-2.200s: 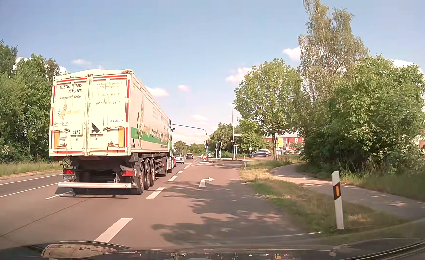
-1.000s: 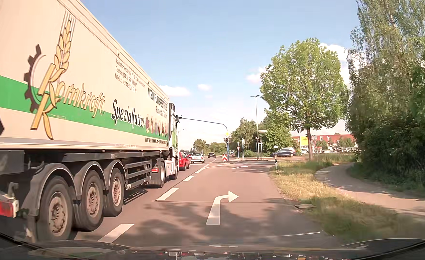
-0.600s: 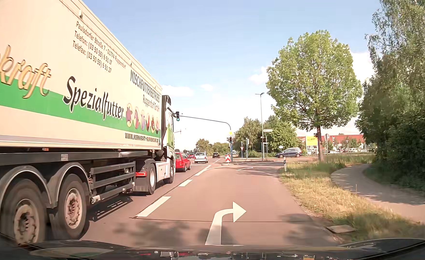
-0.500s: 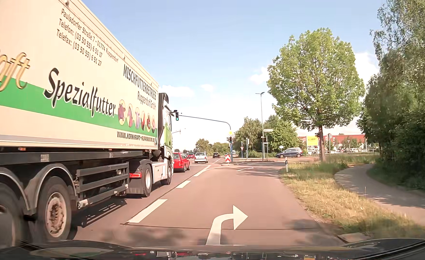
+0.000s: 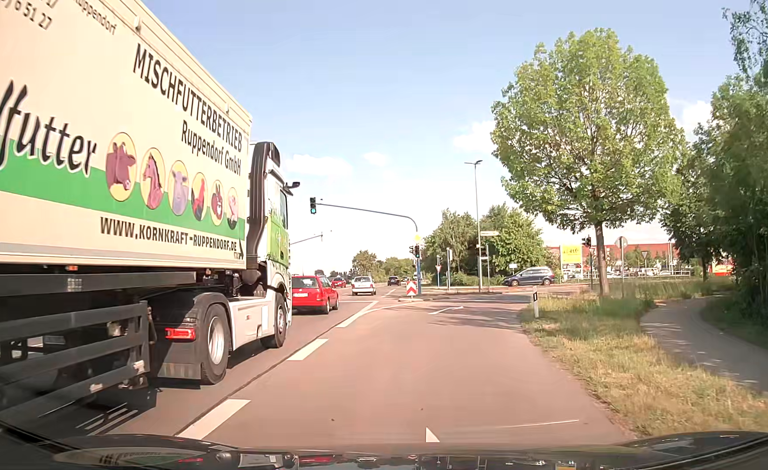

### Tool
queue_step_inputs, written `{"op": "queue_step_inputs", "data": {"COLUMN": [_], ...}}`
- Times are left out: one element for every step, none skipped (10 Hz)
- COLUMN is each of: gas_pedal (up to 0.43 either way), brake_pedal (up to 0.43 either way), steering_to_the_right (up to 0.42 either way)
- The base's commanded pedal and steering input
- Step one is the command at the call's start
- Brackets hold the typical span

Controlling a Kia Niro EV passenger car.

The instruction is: Follow the waypoints while adhering to traffic rules and regulations

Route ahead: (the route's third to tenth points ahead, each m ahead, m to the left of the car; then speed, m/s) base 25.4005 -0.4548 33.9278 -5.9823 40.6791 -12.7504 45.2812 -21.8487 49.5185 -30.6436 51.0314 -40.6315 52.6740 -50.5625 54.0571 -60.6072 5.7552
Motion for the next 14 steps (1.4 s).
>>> {"op": "queue_step_inputs", "data": {"gas_pedal": [0.047,0.047,0.000,0.000,0.000,0.000,0.000,0.000,0.000,0.000,0.000,0.000,0.000,0.000], "brake_pedal": [0.018,0.018,0.012,0.012,0.012,0.018,0.012,0.012,0.012,0.012,0.012,0.012,0.012,0.012], "steering_to_the_right": [0.010,0.011,0.011,0.011,0.011,0.013,0.015,0.017,0.018,0.019,0.020,0.021,0.023,0.028]}}
